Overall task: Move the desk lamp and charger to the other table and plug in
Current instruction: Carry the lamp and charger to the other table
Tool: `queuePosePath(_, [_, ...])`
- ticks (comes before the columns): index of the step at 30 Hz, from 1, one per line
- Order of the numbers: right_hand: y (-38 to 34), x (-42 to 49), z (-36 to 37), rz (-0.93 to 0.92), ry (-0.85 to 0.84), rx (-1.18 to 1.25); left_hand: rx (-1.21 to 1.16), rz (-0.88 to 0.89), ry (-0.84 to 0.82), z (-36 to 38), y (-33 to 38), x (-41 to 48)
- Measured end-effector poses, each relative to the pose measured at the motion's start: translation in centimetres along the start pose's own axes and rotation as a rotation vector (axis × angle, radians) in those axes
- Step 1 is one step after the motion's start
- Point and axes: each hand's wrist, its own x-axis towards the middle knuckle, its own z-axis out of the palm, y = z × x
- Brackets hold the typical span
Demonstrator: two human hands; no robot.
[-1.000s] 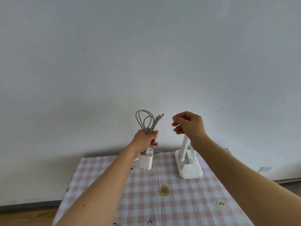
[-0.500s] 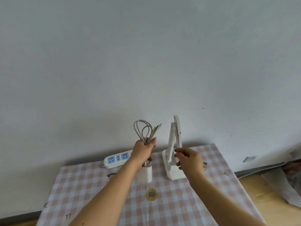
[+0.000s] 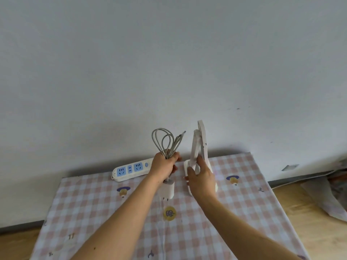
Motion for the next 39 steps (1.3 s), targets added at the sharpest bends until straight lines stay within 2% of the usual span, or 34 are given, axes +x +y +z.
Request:
queuePosePath(5, [0.0, 0.7, 1.1, 0.002, 0.128, 0.155, 0.022, -0.047, -0.005, 0.2, -0.5, 0.2])
queuePosePath(12, [0.4, 1.0, 1.1, -0.072, 0.213, 0.125, -0.014, -0.032, 0.008, 0.0, -0.1, 0.9])
queuePosePath(20, [1.6, 1.8, -1.7, -0.138, 0.098, 0.137, -0.104, -0.014, -0.032, 1.0, 0.2, 1.4])
queuePosePath(27, [2.6, 1.8, -3.8, -0.104, 0.147, 0.167, -0.112, 0.017, -0.050, 1.2, -0.1, 1.4])
queuePosePath(35, [3.3, 2.6, -3.3, -0.035, 0.113, -0.017, -0.096, -0.012, -0.041, 1.5, -1.2, 0.8])
queuePosePath(39, [3.9, 2.9, -2.7, -0.036, 0.151, -0.112, -0.099, -0.029, -0.018, 1.4, -1.8, 0.6])
